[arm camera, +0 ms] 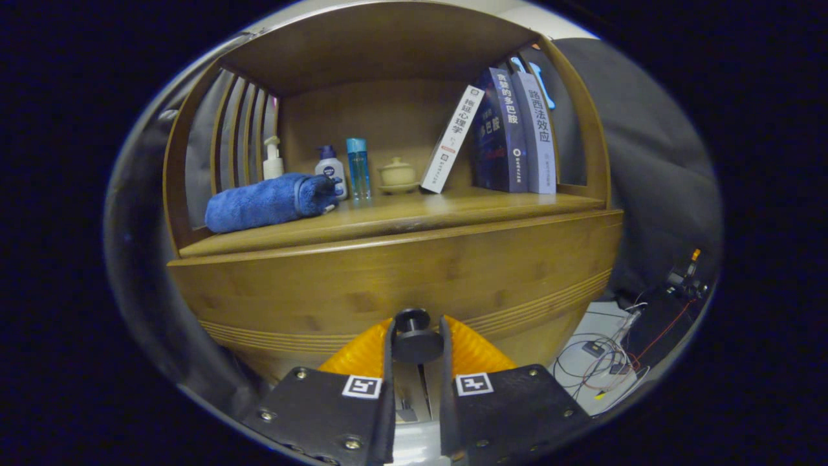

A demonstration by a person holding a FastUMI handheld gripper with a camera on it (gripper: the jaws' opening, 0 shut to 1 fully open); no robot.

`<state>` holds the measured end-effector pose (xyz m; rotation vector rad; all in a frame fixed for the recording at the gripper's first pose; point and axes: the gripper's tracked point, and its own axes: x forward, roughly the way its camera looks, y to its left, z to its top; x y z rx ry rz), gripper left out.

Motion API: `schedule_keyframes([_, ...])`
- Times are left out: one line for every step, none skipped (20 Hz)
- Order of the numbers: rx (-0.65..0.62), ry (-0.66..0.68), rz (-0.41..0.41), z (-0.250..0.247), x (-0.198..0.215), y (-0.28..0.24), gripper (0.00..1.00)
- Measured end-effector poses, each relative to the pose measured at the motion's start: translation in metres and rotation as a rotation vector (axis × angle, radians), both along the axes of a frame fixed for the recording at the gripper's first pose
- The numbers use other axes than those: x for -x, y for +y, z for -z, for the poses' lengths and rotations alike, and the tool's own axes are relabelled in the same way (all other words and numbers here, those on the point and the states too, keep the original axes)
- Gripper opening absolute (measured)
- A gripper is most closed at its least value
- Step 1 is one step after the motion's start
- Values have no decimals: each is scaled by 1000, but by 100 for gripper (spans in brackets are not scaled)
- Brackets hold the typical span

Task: Pull open the drawer, take out the items inside it, and place them on the countertop above the cabinet.

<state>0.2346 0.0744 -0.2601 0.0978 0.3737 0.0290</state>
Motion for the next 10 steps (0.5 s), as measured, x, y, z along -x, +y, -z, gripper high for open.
schedule_keyframes([1, 6, 5, -1, 7, -2, 28])
schedule_keyframes([2, 16, 10, -1, 14, -4, 27])
schedule_keyframes([4, 26, 15, -1, 23, -5, 28])
schedule_keyframes([8, 36, 20, -2, 31, -8, 28])
schedule_keyframes([8, 47, 23, -3, 40, -10, 28])
schedule_keyframes([4, 56, 24, -4, 49, -13, 27])
schedule_keyframes([0, 64, 22, -4, 59, -15, 27])
schedule_keyframes([-3, 71, 18, -5, 68, -17, 27])
schedule_keyframes([-6, 80, 12, -6, 77, -19, 28])
schedule_keyframes([-4, 89, 6, -7, 86, -21, 27])
